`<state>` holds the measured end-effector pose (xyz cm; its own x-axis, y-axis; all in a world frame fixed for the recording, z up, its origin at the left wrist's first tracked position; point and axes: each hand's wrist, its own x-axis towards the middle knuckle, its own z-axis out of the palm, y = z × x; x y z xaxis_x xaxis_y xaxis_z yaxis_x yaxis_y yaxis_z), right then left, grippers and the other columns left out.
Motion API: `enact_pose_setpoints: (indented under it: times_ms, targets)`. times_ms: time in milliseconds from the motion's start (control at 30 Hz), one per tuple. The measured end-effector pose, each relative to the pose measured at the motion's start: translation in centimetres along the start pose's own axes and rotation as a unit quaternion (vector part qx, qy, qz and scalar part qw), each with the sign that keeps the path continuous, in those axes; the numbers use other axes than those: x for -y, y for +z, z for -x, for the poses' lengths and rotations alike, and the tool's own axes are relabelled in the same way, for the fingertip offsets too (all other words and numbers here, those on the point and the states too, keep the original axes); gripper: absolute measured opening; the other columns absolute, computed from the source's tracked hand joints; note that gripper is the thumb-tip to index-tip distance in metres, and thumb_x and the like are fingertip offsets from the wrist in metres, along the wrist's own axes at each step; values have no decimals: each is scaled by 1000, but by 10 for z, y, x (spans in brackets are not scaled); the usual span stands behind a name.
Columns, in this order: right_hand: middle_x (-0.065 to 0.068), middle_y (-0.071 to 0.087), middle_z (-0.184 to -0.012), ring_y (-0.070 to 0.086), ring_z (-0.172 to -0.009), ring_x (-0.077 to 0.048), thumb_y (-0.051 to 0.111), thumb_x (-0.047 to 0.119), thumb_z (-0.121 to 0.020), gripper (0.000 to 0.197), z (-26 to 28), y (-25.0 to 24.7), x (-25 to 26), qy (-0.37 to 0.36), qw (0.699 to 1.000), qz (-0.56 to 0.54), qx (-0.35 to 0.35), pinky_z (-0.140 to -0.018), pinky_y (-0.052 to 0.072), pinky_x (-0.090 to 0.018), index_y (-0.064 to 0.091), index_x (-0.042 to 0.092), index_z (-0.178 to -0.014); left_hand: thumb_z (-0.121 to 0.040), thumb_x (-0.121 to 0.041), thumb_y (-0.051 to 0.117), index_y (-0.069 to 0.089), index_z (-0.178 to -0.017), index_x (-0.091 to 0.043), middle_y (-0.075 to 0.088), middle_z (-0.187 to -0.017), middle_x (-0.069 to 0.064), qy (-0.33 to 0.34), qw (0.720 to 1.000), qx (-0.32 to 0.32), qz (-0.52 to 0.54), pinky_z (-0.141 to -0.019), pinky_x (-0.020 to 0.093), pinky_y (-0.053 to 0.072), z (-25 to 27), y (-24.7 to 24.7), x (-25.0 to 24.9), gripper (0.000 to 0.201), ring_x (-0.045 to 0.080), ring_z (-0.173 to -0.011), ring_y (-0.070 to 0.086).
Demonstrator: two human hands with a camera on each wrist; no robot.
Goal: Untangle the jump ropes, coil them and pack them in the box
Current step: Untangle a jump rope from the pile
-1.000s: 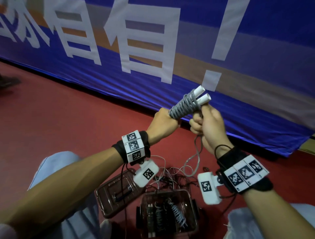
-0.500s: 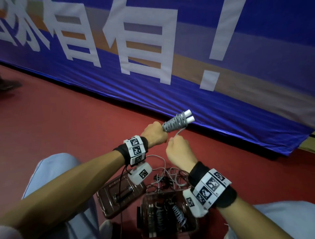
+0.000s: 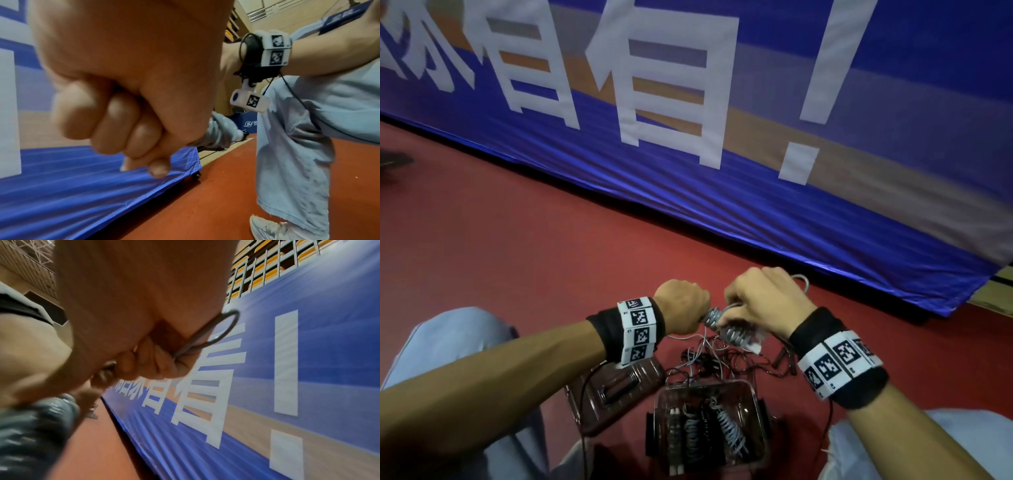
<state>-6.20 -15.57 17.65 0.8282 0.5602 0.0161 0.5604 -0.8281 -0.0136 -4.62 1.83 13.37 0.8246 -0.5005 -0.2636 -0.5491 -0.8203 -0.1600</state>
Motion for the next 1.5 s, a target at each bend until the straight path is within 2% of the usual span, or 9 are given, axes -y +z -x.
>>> enact_pose_setpoints:
  times_ms: [133, 267, 367, 500, 700, 800, 967, 1133, 1500]
  targets:
    - [3, 30, -47, 23, -49, -16, 57, 97, -54, 88, 5, -13, -7, -32, 998, -5, -48, -48, 23, -32, 34, 12, -54, -87, -19, 53, 49, -74, -19, 69, -80, 8, 134, 988, -64, -43, -59, 35, 49, 11, -13, 6, 14, 33, -72, 67]
    - [5, 30, -47, 23, -52, -11, 81, 80, -53, 84, 4, -17, -9, -4, 964, -255, -78, -51, 26, -40, 38, 7, -53, -73, -16, 60, 38, -62, -21, 61, -58, 11, 196, 965, -171, 43, -50, 30, 38, 22, -25, 15, 26, 35, -50, 55]
    - [8, 42, -52, 35, -51, -8, 79, 63, -67, 59, -1, -19, 0, -12, 870, -483, -94, -50, 30, -27, 49, 13, -59, -66, -12, 58, 34, -58, -22, 50, -45, 4, 185, 930, -267, 173, -42, 25, 37, 31, -33, 18, 27, 24, -37, 34]
    - [13, 53, -55, 47, -50, -1, 54, 49, -90, 38, -24, -7, 22, 56, 720, -671, -168, -56, 40, -22, 51, 14, -73, -78, -9, 53, 53, -58, -14, 60, -51, -1, 107, 860, -318, 384, -44, 24, 40, 42, -52, 9, 20, 13, -43, 54]
    - [12, 50, -67, 46, -55, -3, 42, 8, -106, 24, -36, 10, 49, 139, 774, -536, -307, -58, 41, -30, 51, 24, -90, -77, -10, 51, 64, -65, -7, 69, -62, 0, -65, 799, -316, 507, -56, 40, 51, 33, -62, 24, 19, 20, -62, 66]
    - [13, 60, -82, 56, -69, -16, 44, 10, -106, 12, -36, 21, 65, 158, 811, -475, -302, -65, 38, -33, 46, 21, -112, -84, -19, 58, 63, -66, -6, 63, -56, -2, -120, 807, -268, 512, -47, 29, 43, 21, -53, 37, 22, 2, -49, 48]
    - [14, 64, -76, 56, -62, -3, 48, 11, -106, 12, -31, 37, 73, 171, 817, -443, -328, -55, 37, -15, 43, 21, -108, -85, -20, 62, 56, -60, -6, 54, -53, -5, -162, 823, -216, 500, -38, 15, 33, 12, -41, 36, 30, -2, -49, 39]
    - [6, 68, -81, 68, -75, -11, 52, 13, -106, 7, -20, 45, 85, 152, 800, -467, -344, -66, 54, -40, 49, 18, -103, -69, -5, 51, 62, -53, -6, 57, -52, 14, -162, 804, -144, 554, -38, 23, 31, 12, -44, 38, 20, 19, -38, 42]
    - [8, 70, -105, 69, -99, -9, 87, 20, -81, 51, -13, 31, 50, 29, 866, -464, -184, -90, 57, -26, 57, 24, -122, -96, -10, 40, 47, -68, -15, 41, -50, 1, -142, 705, -21, 694, -44, 14, 18, 1, -45, 48, 30, 9, -39, 23]
